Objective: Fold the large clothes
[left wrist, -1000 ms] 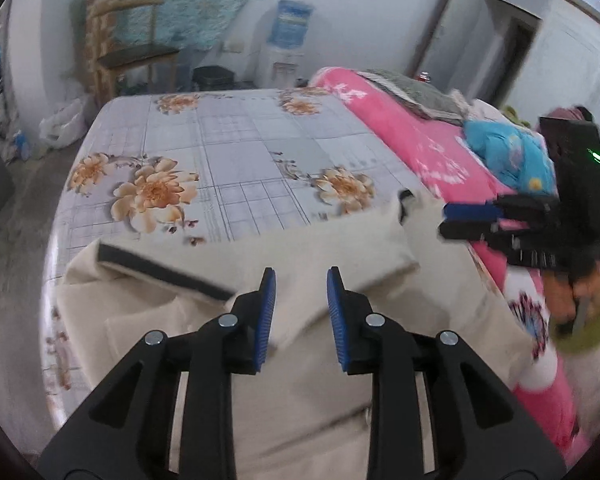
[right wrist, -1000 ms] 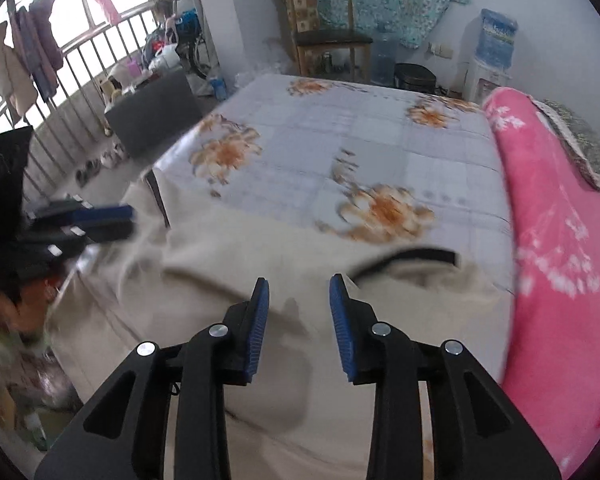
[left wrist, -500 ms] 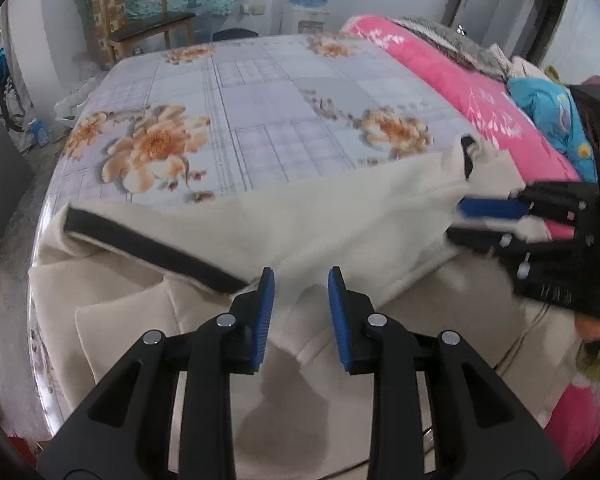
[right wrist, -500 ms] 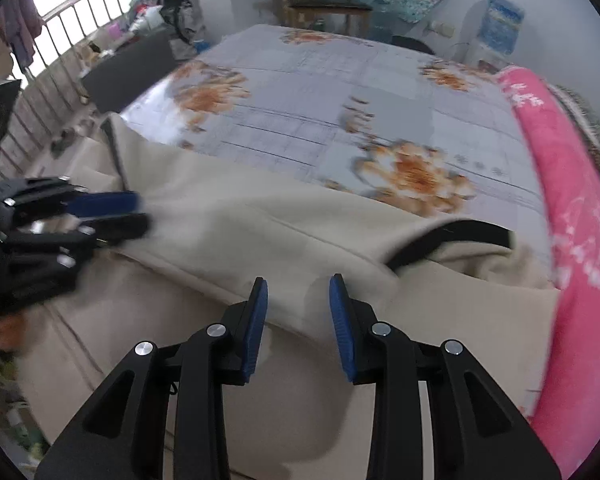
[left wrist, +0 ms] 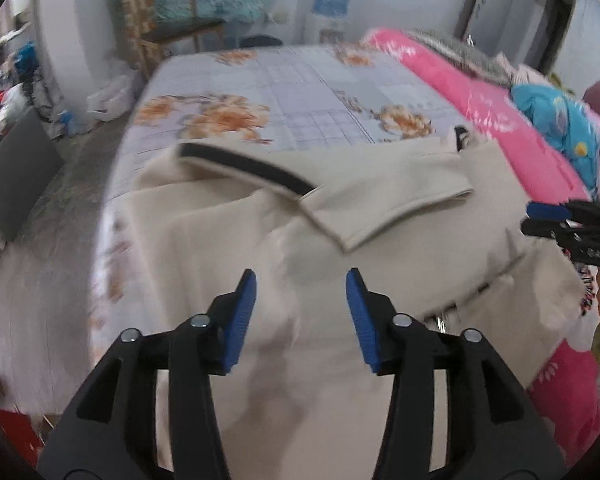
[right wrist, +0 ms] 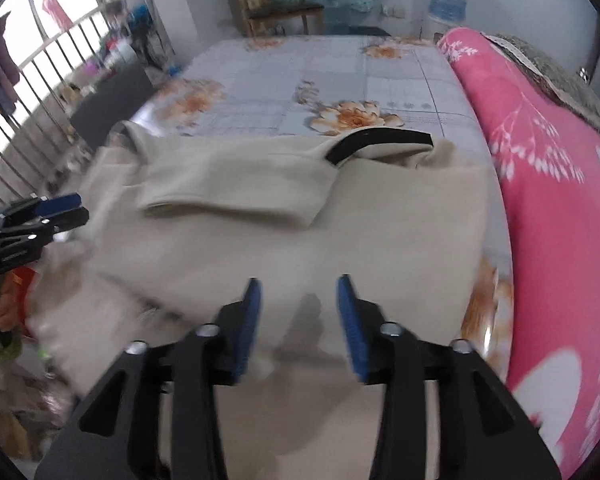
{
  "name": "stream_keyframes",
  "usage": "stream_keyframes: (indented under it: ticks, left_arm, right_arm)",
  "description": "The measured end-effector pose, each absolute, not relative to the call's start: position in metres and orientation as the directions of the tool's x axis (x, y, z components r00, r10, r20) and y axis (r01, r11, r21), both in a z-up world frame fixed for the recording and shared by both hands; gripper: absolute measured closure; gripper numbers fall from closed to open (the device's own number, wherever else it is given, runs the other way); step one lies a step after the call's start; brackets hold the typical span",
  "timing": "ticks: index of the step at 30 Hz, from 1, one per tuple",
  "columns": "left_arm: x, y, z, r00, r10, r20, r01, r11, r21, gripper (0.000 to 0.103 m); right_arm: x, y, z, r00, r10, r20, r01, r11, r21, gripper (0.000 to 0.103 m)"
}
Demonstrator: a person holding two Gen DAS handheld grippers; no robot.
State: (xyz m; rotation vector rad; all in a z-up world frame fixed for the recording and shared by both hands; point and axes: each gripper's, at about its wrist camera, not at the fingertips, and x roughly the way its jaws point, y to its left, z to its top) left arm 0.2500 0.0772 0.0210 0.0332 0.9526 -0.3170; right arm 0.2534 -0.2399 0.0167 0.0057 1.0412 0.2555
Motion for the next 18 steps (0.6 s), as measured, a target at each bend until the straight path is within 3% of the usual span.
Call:
stream_keyframes:
  ticks: [1,5,12,18]
  left_arm:
    - [0.233,0.089,0.027,0.564,-0.248,-0.788,0.263,0.958,-0.113,0.054]
    - [0.182,0.123,0.033,0.636,-0.202,-0.745,0.189,0.976,-0.104,0.053]
    - [0.133,0.147,0.006,0.643,-0.172,-0.746,0.134,0.985,-0.112,0.054]
    - [0.135,0.16,-0.023,0.631,-0.111,-0.768,0.08,0.994,-0.078,0.055]
  right_arm:
    - [0.238,-0.237,0.02,0.495,0.236,-0.836,-0.213,0.966,0.146,0.044]
    - [0.191,-0.215,0.009,0.48,0.324,-0.815,-0.281,0.937,0.207,0.037]
    - [0.165,-0.183,-0.04,0.433,0.292,-0.853,-0.288,0.941,0.175,0.036]
    - [0.166,-0.186,-0.043,0.457,0.305,-0.836,-0.263,0.944,0.2,0.035]
